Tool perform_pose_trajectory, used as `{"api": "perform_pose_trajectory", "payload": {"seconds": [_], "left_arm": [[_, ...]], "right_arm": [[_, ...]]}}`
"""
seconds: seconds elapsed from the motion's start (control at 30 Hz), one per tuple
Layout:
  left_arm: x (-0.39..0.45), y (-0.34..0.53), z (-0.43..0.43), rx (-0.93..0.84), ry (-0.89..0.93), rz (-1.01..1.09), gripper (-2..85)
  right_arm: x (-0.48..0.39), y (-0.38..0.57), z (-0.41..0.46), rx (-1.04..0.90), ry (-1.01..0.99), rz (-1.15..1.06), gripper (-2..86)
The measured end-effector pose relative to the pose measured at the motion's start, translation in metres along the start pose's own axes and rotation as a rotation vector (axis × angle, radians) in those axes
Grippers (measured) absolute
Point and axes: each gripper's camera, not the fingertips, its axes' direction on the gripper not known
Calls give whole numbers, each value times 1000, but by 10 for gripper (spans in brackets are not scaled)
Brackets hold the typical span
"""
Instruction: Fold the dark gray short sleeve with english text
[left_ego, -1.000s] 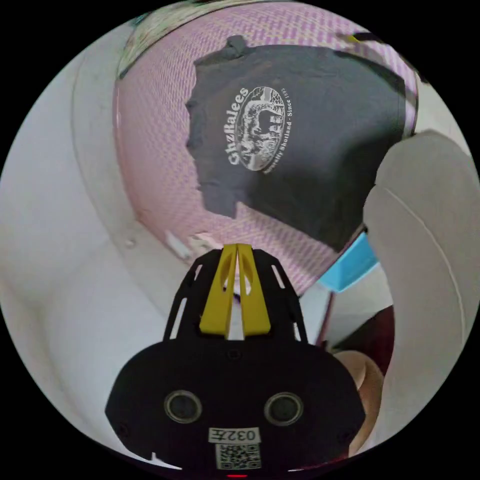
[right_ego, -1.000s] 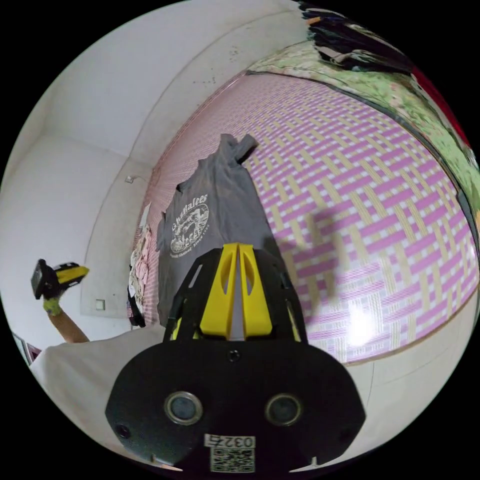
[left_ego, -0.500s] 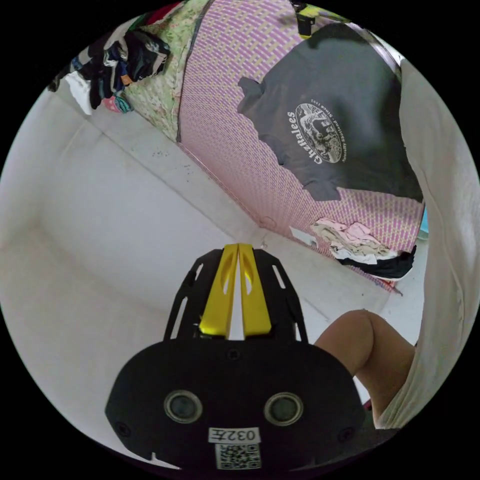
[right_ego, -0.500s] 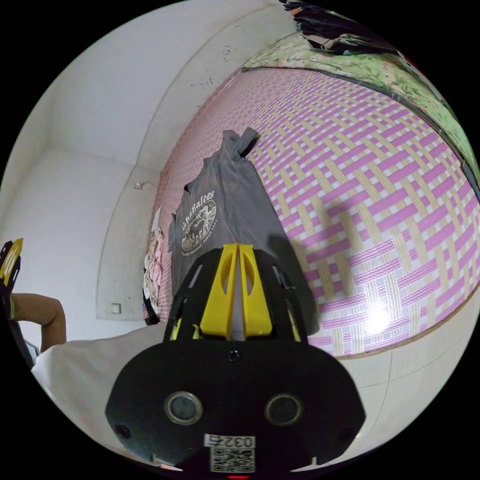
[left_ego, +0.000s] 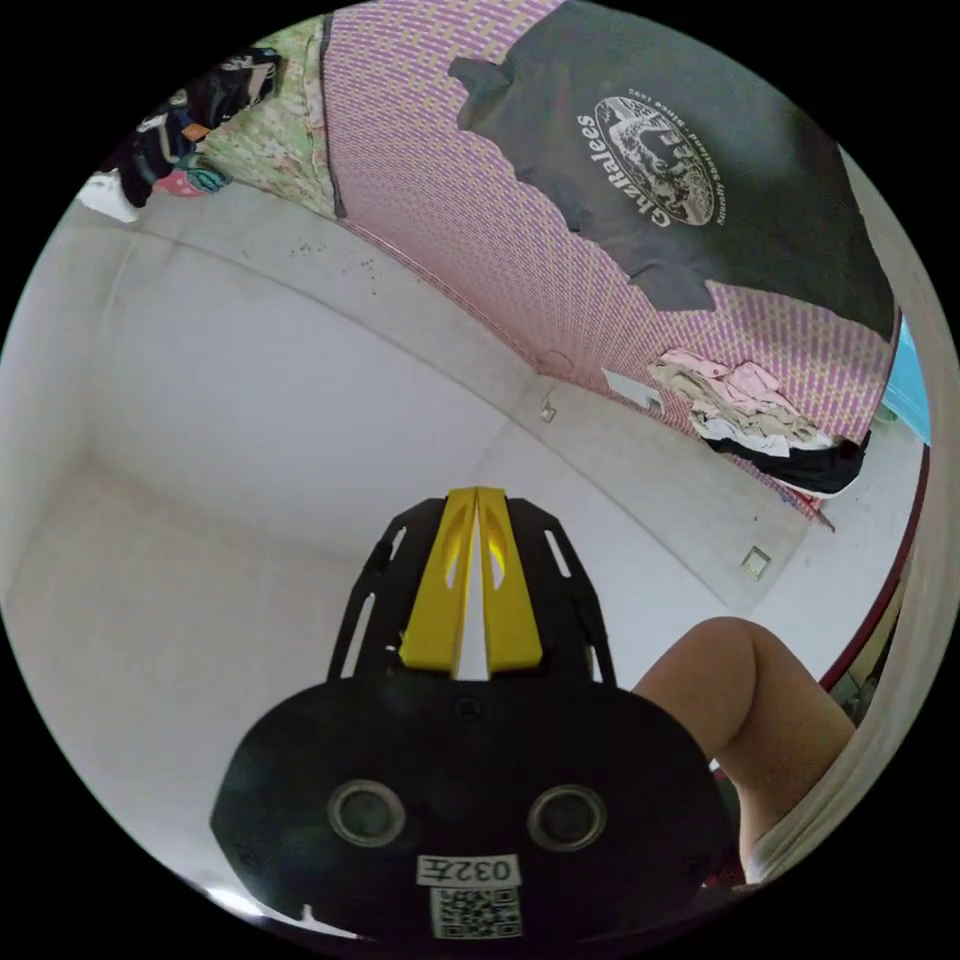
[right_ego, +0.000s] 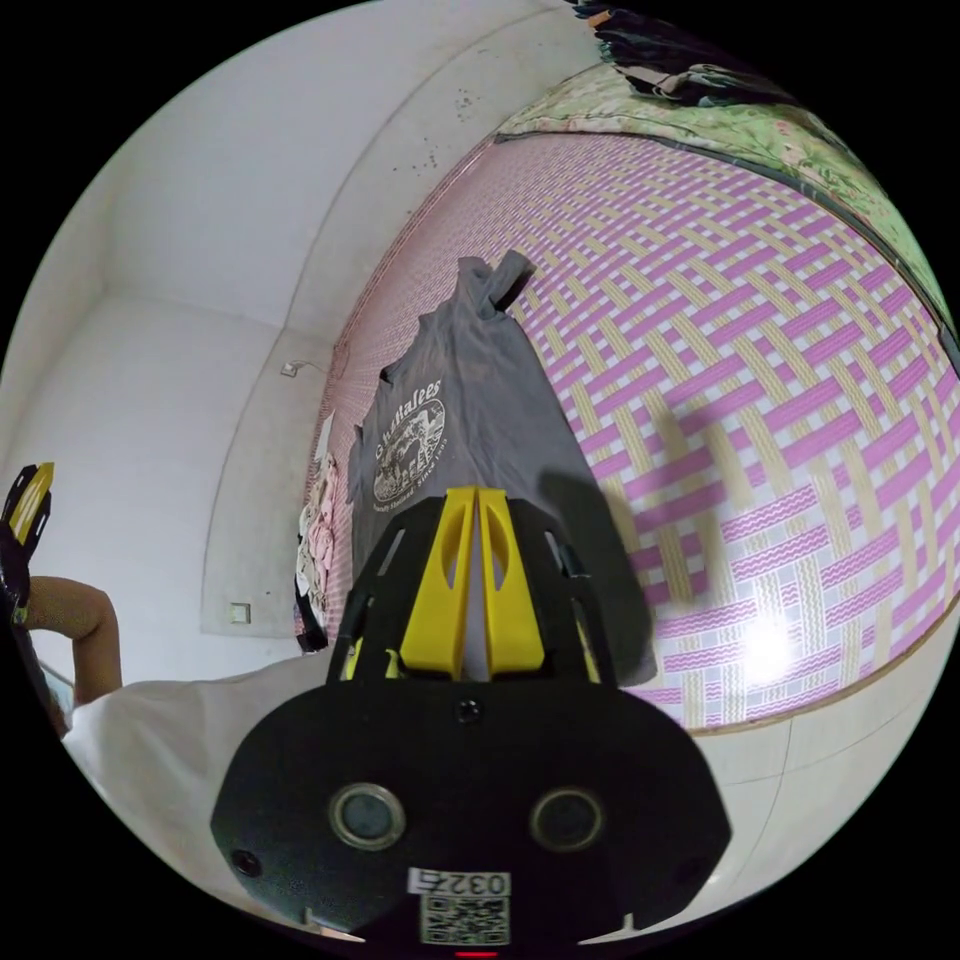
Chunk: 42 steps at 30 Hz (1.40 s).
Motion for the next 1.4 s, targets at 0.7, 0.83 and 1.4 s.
{"api": "perform_pose_trajectory", "payload": {"seconds": [0.7,0.83,1.4], "left_arm": [[280,-354,482,1154,2102,-345,-10],[382,-440,551,1271,2499,-497,-9],[611,-625,707,978,2759,-818,-9]], "right_arm": [[62,-150,36,59,-91,105,103],[84,-218,71,58,-147,263,117],[113,-203,48,288,-188,209,87]]}}
